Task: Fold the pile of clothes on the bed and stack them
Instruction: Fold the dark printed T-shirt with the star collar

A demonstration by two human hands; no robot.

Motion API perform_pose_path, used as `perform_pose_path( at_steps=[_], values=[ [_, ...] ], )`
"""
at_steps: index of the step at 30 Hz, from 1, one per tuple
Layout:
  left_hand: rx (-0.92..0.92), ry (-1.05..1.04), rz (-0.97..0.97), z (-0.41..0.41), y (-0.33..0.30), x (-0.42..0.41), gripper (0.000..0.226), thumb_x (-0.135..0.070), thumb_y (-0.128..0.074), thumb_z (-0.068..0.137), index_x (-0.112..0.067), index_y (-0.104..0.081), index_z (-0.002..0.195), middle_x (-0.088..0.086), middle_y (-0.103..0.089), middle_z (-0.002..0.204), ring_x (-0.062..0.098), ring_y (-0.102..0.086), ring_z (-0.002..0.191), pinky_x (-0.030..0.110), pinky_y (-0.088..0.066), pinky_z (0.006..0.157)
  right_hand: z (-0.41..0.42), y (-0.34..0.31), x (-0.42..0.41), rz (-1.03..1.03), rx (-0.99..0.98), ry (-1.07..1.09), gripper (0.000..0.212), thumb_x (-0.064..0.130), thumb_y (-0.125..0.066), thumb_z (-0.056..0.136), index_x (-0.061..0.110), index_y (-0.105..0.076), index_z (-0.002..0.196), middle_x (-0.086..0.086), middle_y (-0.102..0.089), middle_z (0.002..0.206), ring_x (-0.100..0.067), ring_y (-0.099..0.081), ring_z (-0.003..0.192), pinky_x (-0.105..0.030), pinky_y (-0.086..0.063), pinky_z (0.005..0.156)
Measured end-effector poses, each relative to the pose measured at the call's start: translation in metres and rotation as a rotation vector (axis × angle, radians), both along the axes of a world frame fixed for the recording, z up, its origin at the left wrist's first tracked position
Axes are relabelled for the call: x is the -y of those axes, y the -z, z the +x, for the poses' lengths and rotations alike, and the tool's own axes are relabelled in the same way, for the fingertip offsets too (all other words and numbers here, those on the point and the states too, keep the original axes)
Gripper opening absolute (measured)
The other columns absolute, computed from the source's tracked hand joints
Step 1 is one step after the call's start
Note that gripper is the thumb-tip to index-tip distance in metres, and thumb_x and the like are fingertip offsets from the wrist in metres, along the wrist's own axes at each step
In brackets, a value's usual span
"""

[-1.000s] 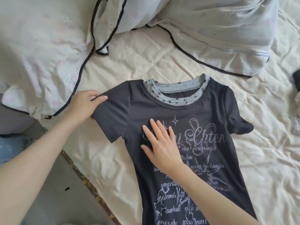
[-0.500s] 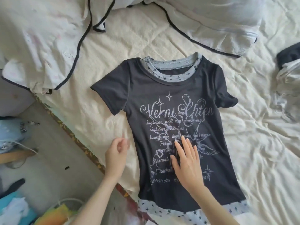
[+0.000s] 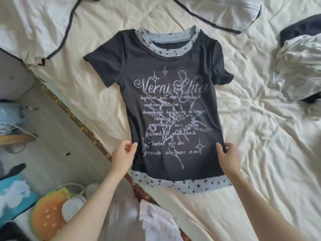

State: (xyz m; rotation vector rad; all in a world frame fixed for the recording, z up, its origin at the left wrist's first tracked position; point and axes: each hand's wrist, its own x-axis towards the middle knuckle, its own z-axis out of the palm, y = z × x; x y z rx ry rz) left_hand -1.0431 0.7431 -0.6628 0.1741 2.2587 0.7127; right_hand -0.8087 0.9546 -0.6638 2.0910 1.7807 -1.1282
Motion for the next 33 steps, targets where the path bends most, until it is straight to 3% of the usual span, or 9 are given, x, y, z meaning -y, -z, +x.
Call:
perform_pose_path(
  at_steps=[4, 7, 10, 13, 20, 24, 27, 31, 33],
  values=[
    [0.048, -0.156, -0.044, 0.002, -0.005, 0.003, 0.017, -0.026, -0.034, 0.101, -0.011, -0.042, 0.102, -0.001, -0.049, 0.079, 0.019, -0.048, 0.072, 0.030, -0.031, 0.058, 0.013, 0.001, -0.002, -0.012, 0.019, -0.097, 0.034, 0.040, -0.048, 0.096, 0.008, -0.052, 0.084, -0.003, -0.055, 0.073, -0.029, -0.053, 0.078, -0.033, -0.034, 0.060],
    [-0.030, -0.139, -0.014, 0.005, -0.009, 0.008, 0.020, -0.024, -0.030, 0.102, -0.007, -0.038, 0.110, 0.006, -0.048, 0.090, 0.026, -0.045, 0.086, 0.030, -0.029, 0.070, 0.022, -0.003, 0.003, 0.099, 0.061, -0.150, 0.048, 0.041, -0.046, 0.097, 0.013, -0.033, 0.060, -0.004, -0.043, 0.055, -0.025, -0.042, 0.056, -0.034, -0.025, 0.049],
    [-0.103, -0.069, -0.023, 0.015, -0.010, 0.020, 0.030, -0.024, -0.035, 0.101, 0.001, -0.040, 0.117, 0.015, -0.051, 0.109, 0.029, -0.047, 0.096, 0.023, -0.027, 0.073, 0.032, -0.006, 0.017, 0.146, 0.124, -0.226, 0.051, 0.042, -0.046, 0.096, 0.011, -0.030, 0.059, -0.007, -0.043, 0.051, -0.032, -0.042, 0.054, -0.037, -0.026, 0.051],
    [-0.095, -0.010, -0.125, 0.027, -0.011, 0.037, 0.037, -0.029, -0.037, 0.100, 0.000, -0.041, 0.122, 0.020, -0.052, 0.122, 0.037, -0.049, 0.109, 0.035, -0.033, 0.081, 0.047, -0.007, 0.030, 0.137, 0.148, -0.299, 0.049, 0.038, -0.047, 0.097, 0.012, -0.030, 0.058, -0.005, -0.041, 0.051, -0.031, -0.042, 0.054, -0.037, -0.028, 0.051],
    [-0.152, 0.062, -0.293, 0.040, -0.018, 0.049, 0.025, -0.023, -0.046, 0.098, 0.000, -0.044, 0.109, 0.024, -0.059, 0.106, 0.043, -0.054, 0.096, 0.047, -0.042, 0.078, 0.071, -0.007, 0.037, 0.124, 0.093, -0.228, 0.026, 0.034, -0.042, 0.099, 0.014, -0.053, 0.086, -0.005, -0.059, 0.073, -0.030, -0.056, 0.073, -0.035, -0.036, 0.060],
    [-0.305, 0.129, -0.236, 0.032, -0.027, 0.017, 0.038, -0.008, -0.052, 0.093, 0.004, -0.042, 0.127, 0.027, -0.043, 0.123, 0.045, -0.051, 0.101, 0.049, -0.041, 0.082, 0.059, -0.010, 0.013, 0.151, 0.013, -0.131, 0.027, 0.035, -0.041, 0.098, 0.012, -0.055, 0.091, -0.002, -0.060, 0.087, -0.025, -0.056, 0.083, -0.036, -0.041, 0.071],
    [-0.460, 0.364, -0.167, 0.022, -0.028, -0.023, 0.042, -0.004, -0.056, 0.089, 0.004, -0.046, 0.129, 0.027, -0.043, 0.128, 0.044, -0.048, 0.112, 0.052, -0.043, 0.089, 0.026, -0.011, -0.024, 0.193, -0.112, -0.106, 0.026, 0.032, -0.041, 0.098, 0.011, -0.057, 0.098, 0.000, -0.058, 0.091, -0.020, -0.053, 0.085, -0.031, -0.036, 0.073],
    [-0.488, 0.737, -0.195, 0.016, -0.016, -0.082, 0.058, -0.029, -0.048, 0.096, -0.013, -0.027, 0.147, 0.016, -0.015, 0.156, 0.034, -0.012, 0.144, 0.054, -0.016, 0.113, -0.036, -0.011, -0.085, 0.070, -0.357, 0.141, 0.026, 0.028, -0.043, 0.097, 0.009, -0.057, 0.087, -0.008, -0.064, 0.090, -0.026, -0.061, 0.082, -0.041, -0.049, 0.079],
    [-0.418, 0.823, -0.244, 0.012, -0.004, -0.106, 0.071, -0.044, -0.044, 0.095, -0.025, -0.005, 0.151, 0.007, 0.009, 0.159, 0.029, 0.010, 0.145, 0.057, -0.003, 0.113, -0.064, -0.012, -0.113, -0.077, -0.553, 0.375, 0.026, 0.029, -0.045, 0.098, 0.015, -0.052, 0.078, -0.009, -0.061, 0.084, -0.019, -0.059, 0.069, -0.032, -0.051, 0.068]
  ],
)
